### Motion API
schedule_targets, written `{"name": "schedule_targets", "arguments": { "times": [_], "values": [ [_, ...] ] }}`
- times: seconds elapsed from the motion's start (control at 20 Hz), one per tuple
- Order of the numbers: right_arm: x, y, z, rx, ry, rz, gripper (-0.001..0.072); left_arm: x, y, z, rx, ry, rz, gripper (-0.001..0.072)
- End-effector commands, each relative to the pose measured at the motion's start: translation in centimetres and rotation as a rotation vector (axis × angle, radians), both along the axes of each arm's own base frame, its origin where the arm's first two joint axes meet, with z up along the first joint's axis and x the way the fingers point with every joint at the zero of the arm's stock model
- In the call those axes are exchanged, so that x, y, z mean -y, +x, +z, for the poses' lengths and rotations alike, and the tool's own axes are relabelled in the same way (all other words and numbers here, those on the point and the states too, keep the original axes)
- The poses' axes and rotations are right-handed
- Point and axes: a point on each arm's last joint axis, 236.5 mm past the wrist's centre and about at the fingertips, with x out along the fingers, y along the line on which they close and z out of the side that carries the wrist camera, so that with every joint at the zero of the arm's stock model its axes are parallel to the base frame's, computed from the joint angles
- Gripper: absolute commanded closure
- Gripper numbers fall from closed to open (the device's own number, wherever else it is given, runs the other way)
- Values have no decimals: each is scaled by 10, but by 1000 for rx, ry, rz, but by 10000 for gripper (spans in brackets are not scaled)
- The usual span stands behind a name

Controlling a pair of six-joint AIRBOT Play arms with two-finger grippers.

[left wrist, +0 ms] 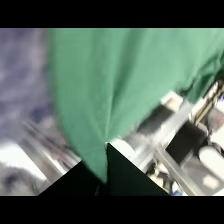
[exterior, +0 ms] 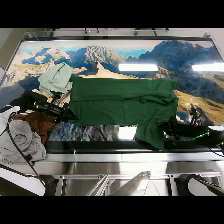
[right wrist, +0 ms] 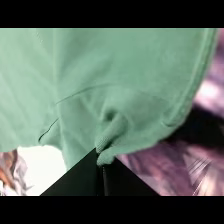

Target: Fold the shirts.

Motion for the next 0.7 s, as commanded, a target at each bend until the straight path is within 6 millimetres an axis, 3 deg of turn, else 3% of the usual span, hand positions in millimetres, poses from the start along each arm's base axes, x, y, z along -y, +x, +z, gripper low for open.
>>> {"name": "schedule_targets", "arguments": {
  "times": [0.0,0.1,0.2,0.3,0.5,0.65],
  "values": [
    [-6,-5,17,28,50,53,680,5,-1,35,20,-63,-81,690],
    [20,-7,23,19,46,-15,681,-10,-3,43,22,-26,-77,690],
    [57,-28,18,-63,-14,-90,681,-27,-18,38,5,39,-81,690],
    [78,-49,18,-106,-31,-116,681,-37,-36,33,-34,57,-76,690],
    [88,-57,28,-111,17,-167,681,-53,-61,25,-100,64,-24,690],
    [74,-33,68,40,128,-185,680,-57,-66,34,-103,43,3,690]
  ]
}}
